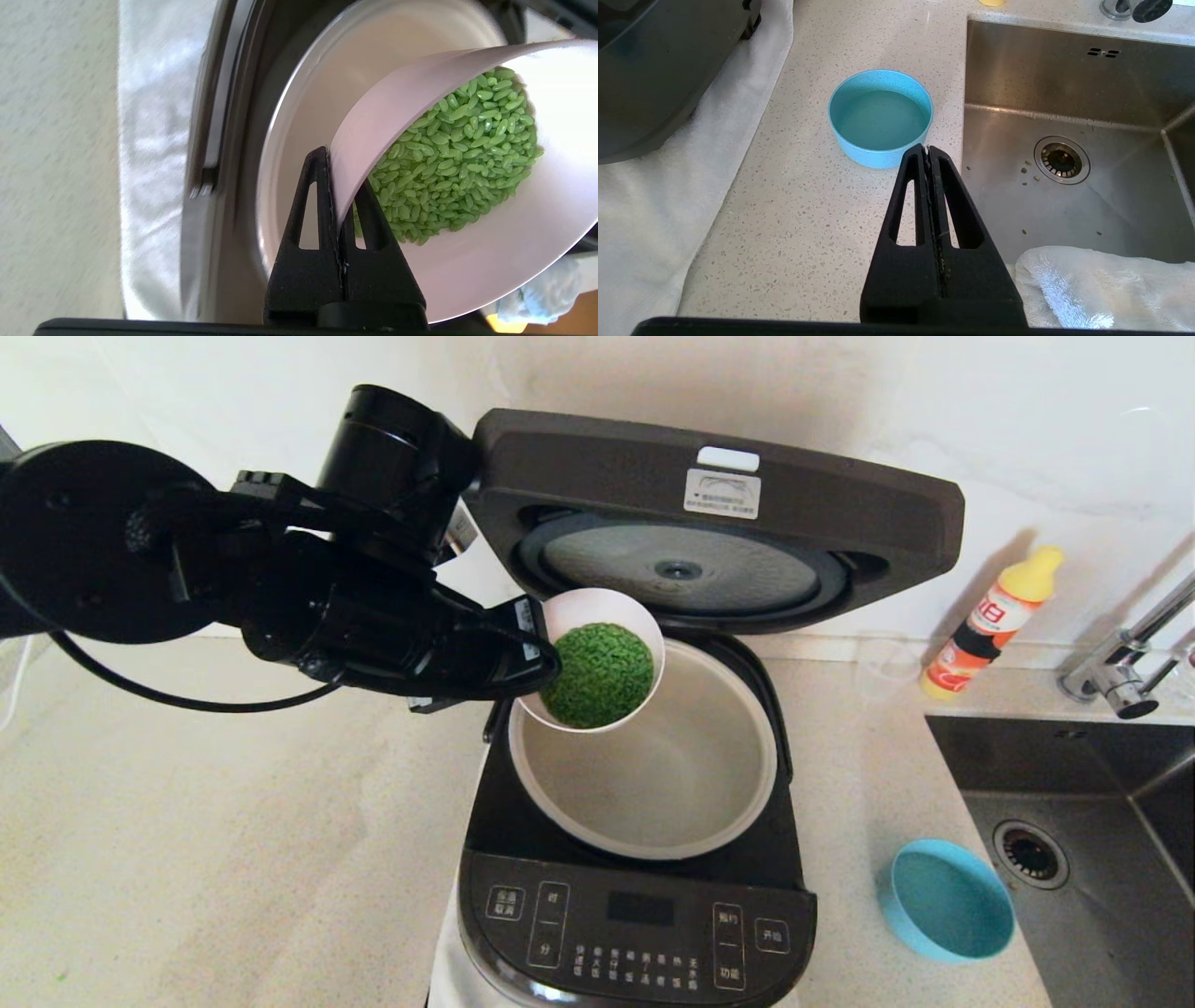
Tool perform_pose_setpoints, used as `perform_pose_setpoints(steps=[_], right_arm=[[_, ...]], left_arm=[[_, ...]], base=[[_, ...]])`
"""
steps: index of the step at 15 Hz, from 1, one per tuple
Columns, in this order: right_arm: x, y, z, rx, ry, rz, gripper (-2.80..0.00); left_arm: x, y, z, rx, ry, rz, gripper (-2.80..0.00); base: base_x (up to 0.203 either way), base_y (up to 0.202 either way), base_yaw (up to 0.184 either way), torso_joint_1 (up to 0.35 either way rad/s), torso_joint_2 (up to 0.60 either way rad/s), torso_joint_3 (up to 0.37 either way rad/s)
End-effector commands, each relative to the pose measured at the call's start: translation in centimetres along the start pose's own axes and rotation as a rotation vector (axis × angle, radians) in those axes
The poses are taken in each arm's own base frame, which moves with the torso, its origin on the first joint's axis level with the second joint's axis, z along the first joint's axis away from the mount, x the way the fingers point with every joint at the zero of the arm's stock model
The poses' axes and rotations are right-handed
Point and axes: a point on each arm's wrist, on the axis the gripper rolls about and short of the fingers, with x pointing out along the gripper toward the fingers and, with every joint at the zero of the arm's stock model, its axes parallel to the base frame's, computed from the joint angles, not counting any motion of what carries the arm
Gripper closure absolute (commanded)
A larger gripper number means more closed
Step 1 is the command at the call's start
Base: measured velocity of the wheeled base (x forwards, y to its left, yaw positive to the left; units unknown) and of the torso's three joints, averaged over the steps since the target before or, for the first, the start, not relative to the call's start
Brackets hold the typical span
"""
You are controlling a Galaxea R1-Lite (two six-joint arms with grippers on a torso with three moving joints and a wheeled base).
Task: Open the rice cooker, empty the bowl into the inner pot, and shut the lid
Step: Pour the chopped green onions from the bowl into the rice cooker
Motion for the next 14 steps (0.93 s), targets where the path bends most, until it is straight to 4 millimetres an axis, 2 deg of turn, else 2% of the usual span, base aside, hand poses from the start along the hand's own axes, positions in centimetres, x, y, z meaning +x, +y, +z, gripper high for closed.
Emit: perform_pose_setpoints(steps=[1,7,11,14], right_arm=[[0.0,0.0,0.0,0.000,0.001,0.001,0.00],[0.0,0.0,0.0,0.000,0.001,0.001,0.00],[0.0,0.0,0.0,0.000,0.001,0.001,0.00],[0.0,0.0,0.0,0.000,0.001,0.001,0.00]], left_arm=[[-1.7,0.6,-0.5,-0.006,-0.006,-0.001,0.00],[-3.1,2.2,-2.4,-0.028,-0.029,0.012,0.00],[-3.3,1.9,-2.5,-0.021,-0.059,-0.021,0.00],[-3.2,0.9,-2.7,-0.002,-0.075,-0.058,0.00]], base=[[0.000,0.000,0.000,0.000,0.00,0.000],[0.000,0.000,0.000,0.000,0.00,0.000],[0.000,0.000,0.000,0.000,0.00,0.000],[0.000,0.000,0.000,0.000,0.00,0.000]])
